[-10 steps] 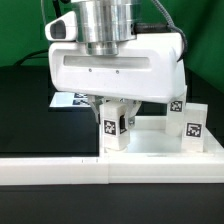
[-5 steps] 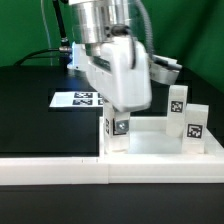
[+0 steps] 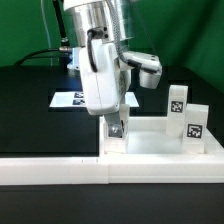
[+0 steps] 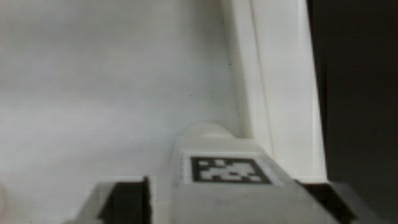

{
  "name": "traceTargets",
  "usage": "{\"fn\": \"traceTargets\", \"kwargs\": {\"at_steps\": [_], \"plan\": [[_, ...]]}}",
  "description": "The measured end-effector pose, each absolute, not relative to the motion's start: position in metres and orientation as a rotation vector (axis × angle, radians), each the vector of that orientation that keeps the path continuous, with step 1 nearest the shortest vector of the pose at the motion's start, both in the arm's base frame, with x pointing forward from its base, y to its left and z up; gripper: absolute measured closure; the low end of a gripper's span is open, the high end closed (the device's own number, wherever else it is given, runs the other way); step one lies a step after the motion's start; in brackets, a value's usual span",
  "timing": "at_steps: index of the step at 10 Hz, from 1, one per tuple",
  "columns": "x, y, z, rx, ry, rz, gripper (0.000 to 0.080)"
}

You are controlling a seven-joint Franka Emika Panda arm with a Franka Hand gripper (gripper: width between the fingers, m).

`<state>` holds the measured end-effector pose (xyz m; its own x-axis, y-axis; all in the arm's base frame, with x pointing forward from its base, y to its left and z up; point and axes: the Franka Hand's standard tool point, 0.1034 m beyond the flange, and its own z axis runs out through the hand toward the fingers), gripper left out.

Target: Assemble square table

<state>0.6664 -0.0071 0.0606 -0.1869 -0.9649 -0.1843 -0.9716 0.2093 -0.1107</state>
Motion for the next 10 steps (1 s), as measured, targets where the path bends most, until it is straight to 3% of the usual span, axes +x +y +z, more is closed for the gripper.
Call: {"fn": "traceTargets", "kwargs": {"at_steps": [1,2,4,8,10], "plan": [[0.666,-0.007,0.061,-1.854,2.265,0.046,0.0259],[0.667,-0.005,0.062,-2.043,2.092,0.016,0.0175],[0.670,0.005,0.067,-2.426,1.641,-0.052,0.0154],[0.669,0.001,0.065,-2.631,1.313,-0.091,0.0150],[0.668,-0.003,0.065,-2.870,0.842,-0.133,0.0150]]}}
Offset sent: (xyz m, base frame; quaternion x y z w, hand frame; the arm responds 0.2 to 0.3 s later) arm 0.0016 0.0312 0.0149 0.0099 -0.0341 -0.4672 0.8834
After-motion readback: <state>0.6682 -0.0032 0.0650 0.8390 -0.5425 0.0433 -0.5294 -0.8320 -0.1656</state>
